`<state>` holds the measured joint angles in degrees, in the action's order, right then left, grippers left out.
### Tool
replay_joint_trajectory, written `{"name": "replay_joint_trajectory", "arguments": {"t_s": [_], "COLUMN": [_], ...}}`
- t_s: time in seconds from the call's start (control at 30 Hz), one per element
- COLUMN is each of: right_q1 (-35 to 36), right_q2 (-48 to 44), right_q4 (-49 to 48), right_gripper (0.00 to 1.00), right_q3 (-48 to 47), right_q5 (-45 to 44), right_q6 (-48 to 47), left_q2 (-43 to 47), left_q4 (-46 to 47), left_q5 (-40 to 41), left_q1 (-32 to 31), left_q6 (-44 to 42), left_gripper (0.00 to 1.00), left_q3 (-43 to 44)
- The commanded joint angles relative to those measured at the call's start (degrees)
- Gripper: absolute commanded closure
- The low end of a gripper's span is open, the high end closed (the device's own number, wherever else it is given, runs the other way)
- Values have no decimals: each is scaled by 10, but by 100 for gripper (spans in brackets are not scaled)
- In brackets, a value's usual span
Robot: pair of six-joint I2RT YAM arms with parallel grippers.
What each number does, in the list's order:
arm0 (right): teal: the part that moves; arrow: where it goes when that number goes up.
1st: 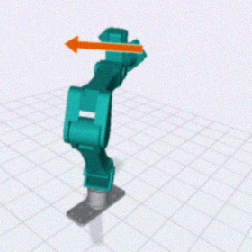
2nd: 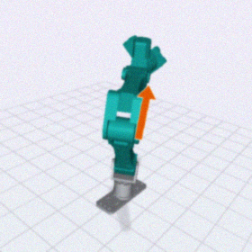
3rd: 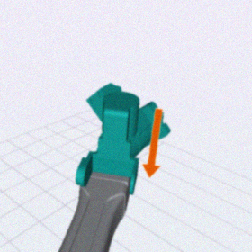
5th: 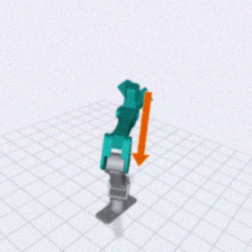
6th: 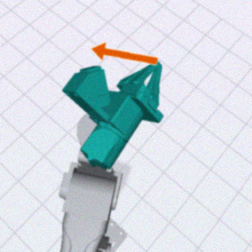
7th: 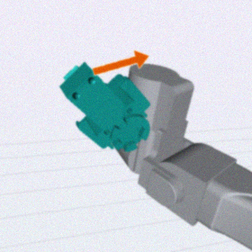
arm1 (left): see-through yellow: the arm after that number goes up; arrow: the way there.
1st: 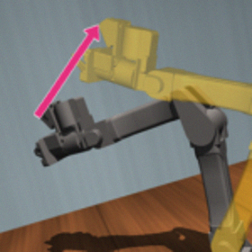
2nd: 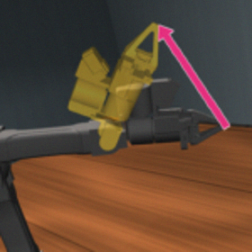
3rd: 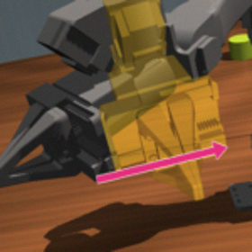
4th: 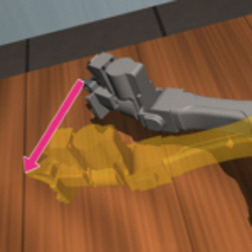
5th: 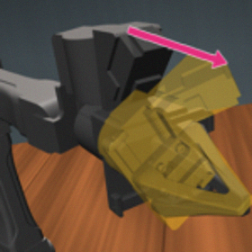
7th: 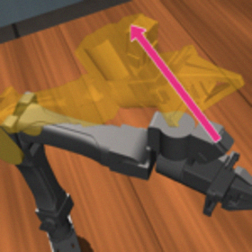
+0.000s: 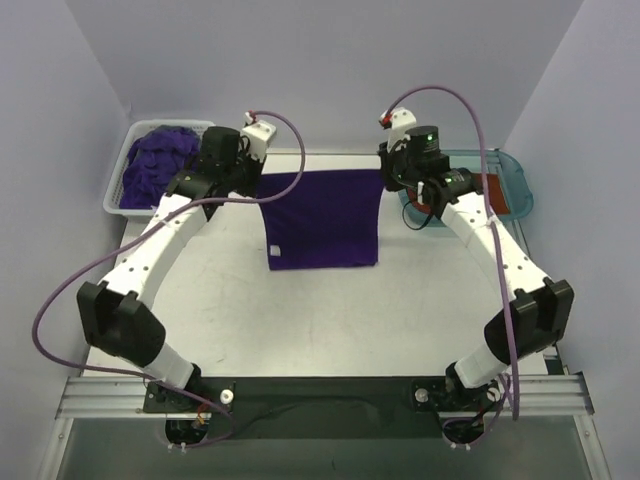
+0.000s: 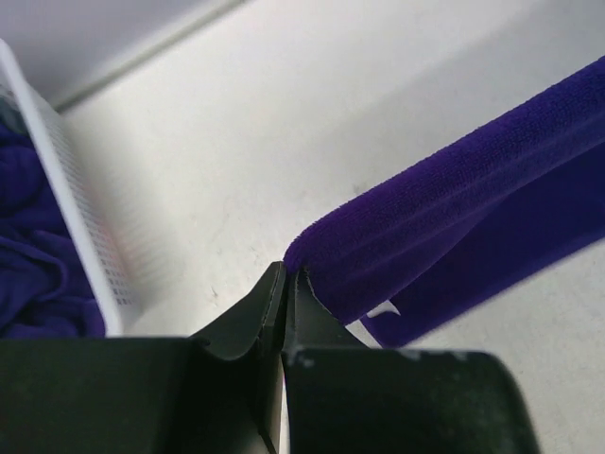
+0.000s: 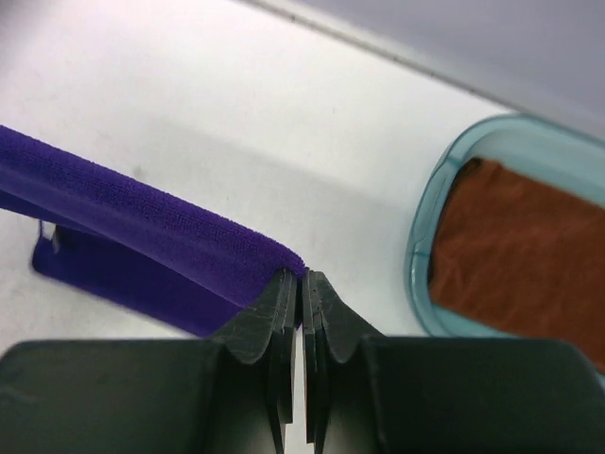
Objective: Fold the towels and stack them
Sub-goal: Fold the towel
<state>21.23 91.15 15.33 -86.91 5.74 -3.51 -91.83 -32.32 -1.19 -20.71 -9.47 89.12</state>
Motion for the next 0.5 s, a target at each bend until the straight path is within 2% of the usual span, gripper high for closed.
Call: {"name": "replay_joint_trajectory", "arguments": {"t_s": [0.0,0.2,0.33,0.47], "right_q1": [-8,-8,-6,-4], "right_q2": [-52,-132,-213,-297], "right_q4": [-15,-20,-21,-20], "right_gripper": [100,100,100,100], "right_q3": [-32,-15,32,104], "right_q5": [-30,-23,1,40], "right_q6": [-34,-48,-48,-40], "left_q2": [83,193,263,336], "left_q4": [40,94,110,105], "left_q5": [50,98,124,124], "left_q1": [-9,-51,-86,-122], "left_q6": [-12,-42,-59,-41], "left_gripper": [100,100,100,100], "left_q3": [18,-32,-83,-135]}}
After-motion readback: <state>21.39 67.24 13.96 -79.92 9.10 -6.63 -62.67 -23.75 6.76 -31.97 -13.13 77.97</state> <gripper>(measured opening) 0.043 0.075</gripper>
